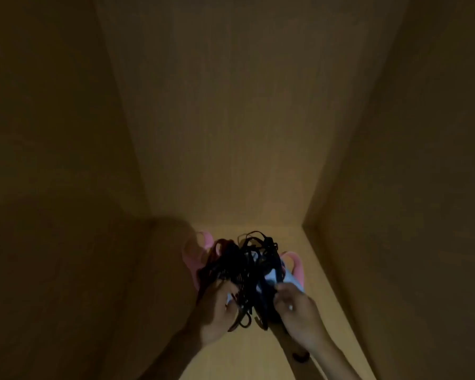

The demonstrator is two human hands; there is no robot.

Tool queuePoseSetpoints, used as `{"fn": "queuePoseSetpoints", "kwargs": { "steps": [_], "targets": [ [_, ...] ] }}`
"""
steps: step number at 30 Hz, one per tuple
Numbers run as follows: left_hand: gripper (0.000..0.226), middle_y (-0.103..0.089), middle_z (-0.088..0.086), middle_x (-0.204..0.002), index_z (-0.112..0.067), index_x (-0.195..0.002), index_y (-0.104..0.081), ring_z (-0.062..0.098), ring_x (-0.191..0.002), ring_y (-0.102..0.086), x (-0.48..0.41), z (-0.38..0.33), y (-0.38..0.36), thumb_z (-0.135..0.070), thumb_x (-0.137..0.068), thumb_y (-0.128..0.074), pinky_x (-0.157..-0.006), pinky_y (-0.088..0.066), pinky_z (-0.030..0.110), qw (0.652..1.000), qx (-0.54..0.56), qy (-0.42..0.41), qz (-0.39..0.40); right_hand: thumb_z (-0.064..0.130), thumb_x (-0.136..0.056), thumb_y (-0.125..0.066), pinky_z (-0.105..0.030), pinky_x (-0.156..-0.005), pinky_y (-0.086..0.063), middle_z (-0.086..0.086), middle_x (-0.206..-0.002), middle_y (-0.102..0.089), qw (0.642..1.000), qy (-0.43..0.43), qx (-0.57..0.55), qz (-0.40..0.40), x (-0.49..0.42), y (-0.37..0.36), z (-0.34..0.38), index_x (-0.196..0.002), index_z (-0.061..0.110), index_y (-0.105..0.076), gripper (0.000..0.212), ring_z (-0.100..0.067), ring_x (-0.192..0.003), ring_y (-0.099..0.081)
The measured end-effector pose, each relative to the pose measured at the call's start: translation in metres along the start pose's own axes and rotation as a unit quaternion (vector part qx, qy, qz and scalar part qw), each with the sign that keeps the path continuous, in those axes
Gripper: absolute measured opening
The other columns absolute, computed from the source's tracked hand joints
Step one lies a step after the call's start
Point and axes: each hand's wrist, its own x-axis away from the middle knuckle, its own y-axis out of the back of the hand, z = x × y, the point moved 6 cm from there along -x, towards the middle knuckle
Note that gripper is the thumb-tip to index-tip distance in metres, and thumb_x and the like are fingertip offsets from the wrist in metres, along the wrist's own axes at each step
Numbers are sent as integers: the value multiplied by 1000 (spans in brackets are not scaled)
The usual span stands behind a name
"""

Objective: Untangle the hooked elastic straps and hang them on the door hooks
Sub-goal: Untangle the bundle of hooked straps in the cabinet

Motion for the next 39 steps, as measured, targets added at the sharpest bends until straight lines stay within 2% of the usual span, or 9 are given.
{"fn": "queuePoseSetpoints", "kwargs": {
  "steps": [3, 5, 9, 14, 17, 25, 31, 34, 39],
  "targets": [
    [21, -45, -5, -111, -15, -108, -57, 11, -107, -50, -28, -15, 4, -11, -89, -48, -89, -32, 6, 997, -52, -35, -53, 17, -88, -57, -18, -78, -52, 6, -99, -64, 995, 34, 60, -76, -42, 5, -4, -107, 23, -56, 19, -16, -95, -63],
    [27, -40, -4, -132, -14, -115, -55, 11, -123, -44, -43, -27, 4, -11, -89, -48, -100, -30, 9, 994, -77, -56, -55, 28, -81, -64, -37, -91, -51, -2, -116, -56, 994, 7, 80, -71, -64, 0, -9, -119, 20, -47, 42, -23, -109, -57],
    [43, -23, -4, -152, -16, -132, -45, 17, -140, -23, -64, -29, -5, -14, -89, -44, -116, -24, 28, 988, -148, -48, -17, 40, -73, -72, -38, -100, -41, -14, -134, -38, 983, -74, 159, -51, -84, -11, -12, -140, 11, -23, 88, -32, -128, -37],
    [40, -30, -1, -148, -15, -127, -48, 18, -138, -21, -67, -16, -13, -16, -87, -44, -113, -27, 33, 979, -201, -20, 25, 26, -79, -60, -37, -89, -42, -13, -121, -49, 956, -10, 264, -130, -83, -9, -2, -118, 6, -44, 47, -29, -114, -42],
    [35, -33, -1, -146, -14, -121, -53, 19, -132, -31, -66, -14, -6, -14, -87, -45, -109, -30, 28, 982, -187, -31, 0, 12, -82, -56, -34, -82, -44, -12, -111, -50, 962, 24, 221, -156, -78, 3, 3, -109, 5, -48, 28, -28, -104, -48],
    [51, -42, 2, -136, -18, -132, -42, 22, -120, -47, -77, -39, 33, -23, -82, -53, -101, -43, 34, 989, -115, -21, -87, 5, -86, -53, -26, -59, -46, 3, -86, -60, 994, 77, -11, -78, -68, 41, 35, -100, 15, -46, 19, -16, -79, -60],
    [92, -29, -4, -150, -29, -147, -13, 14, -136, -31, -88, -106, 59, -24, -75, -72, -105, -26, 19, 995, 75, -71, -19, -4, -87, -52, -17, -72, -45, 3, -92, -63, 984, 172, -51, -23, -61, 67, 78, -100, 10, -55, 19, -4, -87, -60],
    [75, -49, -3, -128, -27, -138, -30, 13, -115, -49, -92, -119, 67, -16, -77, -71, -84, -40, 5, 992, 100, -79, 9, -5, -87, -51, -29, -76, -47, -6, -92, -64, 981, 189, -42, -19, -62, 73, 87, -95, 12, -56, 19, -18, -90, -61],
    [36, -65, 2, -96, -17, -109, -52, 19, -87, -62, -95, -111, 72, -16, -77, -68, -72, -50, 31, 997, 6, -73, -2, 0, -88, -51, -42, -81, -50, -3, -90, -68, 987, 162, 1, -11, -65, 68, 83, -96, 16, -61, 21, -22, -89, -64]
  ]
}}
